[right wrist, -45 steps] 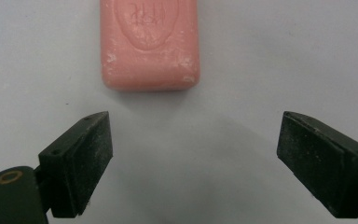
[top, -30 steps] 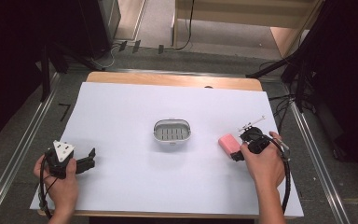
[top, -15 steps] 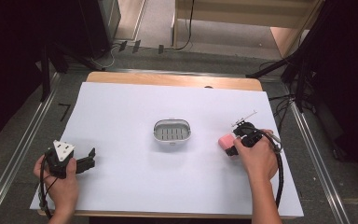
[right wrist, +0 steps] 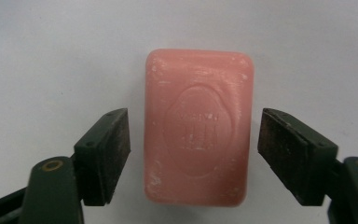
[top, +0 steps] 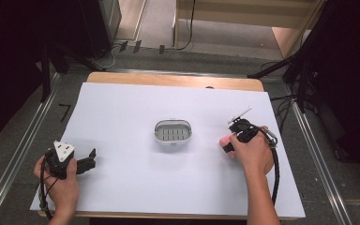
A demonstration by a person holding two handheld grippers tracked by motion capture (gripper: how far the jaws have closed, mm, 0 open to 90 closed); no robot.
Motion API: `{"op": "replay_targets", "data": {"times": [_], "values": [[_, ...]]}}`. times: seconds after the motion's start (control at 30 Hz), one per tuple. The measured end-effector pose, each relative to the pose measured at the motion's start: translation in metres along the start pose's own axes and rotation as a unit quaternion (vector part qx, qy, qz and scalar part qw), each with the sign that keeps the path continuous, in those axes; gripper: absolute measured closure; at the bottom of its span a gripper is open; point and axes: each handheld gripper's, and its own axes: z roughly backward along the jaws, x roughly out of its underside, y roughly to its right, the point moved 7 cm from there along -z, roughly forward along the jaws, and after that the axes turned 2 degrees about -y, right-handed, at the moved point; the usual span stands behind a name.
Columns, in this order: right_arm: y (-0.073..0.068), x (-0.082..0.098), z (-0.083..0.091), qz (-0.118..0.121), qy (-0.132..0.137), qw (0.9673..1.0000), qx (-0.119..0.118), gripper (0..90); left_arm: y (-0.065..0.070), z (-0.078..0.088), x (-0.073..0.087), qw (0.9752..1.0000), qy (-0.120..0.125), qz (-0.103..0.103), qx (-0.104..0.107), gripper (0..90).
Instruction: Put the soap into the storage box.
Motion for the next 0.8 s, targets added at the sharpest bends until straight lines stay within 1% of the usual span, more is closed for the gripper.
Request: {"op": "replay_targets", "data": {"times": [0.03, 0.13, 0.23, 0.33, 0.43, 0.47, 0.5, 0.67, 0.77, 0.8], "values": [[0.001, -0.001, -0.002, 0.003, -0.004, 1.0, 0.001, 29.2, 0.0, 0.0, 0.0, 1.0, 0.0, 0.0, 0.0, 3.6], [0.001, -0.003, -0.003, -0.002, -0.004, 1.0, -0.005, 35.4, 0.0, 0.0, 0.0, 1.0, -0.001, -0.001, 0.0, 3.5], [0.002, -0.004, -0.004, -0.007, -0.012, 0.9999, -0.003, 36.8, 0.0, -0.001, 0.0, 1.0, -0.004, 0.001, 0.002, 3.5], [0.004, -0.006, -0.007, -0.007, -0.02, 0.9997, -0.009, 37.5, 0.0, -0.001, 0.0, 1.0, -0.003, 0.001, 0.001, 3.5], [0.004, -0.007, -0.007, -0.012, -0.02, 0.9997, -0.006, 37.6, 0.0, -0.001, 0.0, 1.0, -0.005, 0.0, 0.001, 3.5], [0.005, -0.008, -0.008, -0.006, -0.021, 0.9997, -0.001, 37.8, 0.0, -0.001, 0.0, 1.0, -0.005, 0.0, 0.001, 3.5], [0.004, -0.008, -0.011, -0.007, -0.023, 0.9997, 0.004, 38.1, 0.0, -0.001, 0.0, 1.0, -0.005, 0.0, 0.002, 3.6], [0.003, -0.008, -0.012, 0.001, -0.027, 0.9996, 0.013, 38.7, 0.0, -0.001, 0.0, 1.0, -0.004, -0.002, 0.002, 3.6], [0.003, -0.008, -0.012, 0.003, -0.025, 0.9996, 0.012, 38.8, 0.0, -0.001, 0.0, 1.0, -0.005, -0.001, 0.002, 3.6], [0.003, -0.008, -0.011, 0.005, -0.022, 0.9997, 0.007, 38.9, 0.0, -0.001, 0.0, 1.0, -0.006, -0.001, 0.002, 3.6]]}}
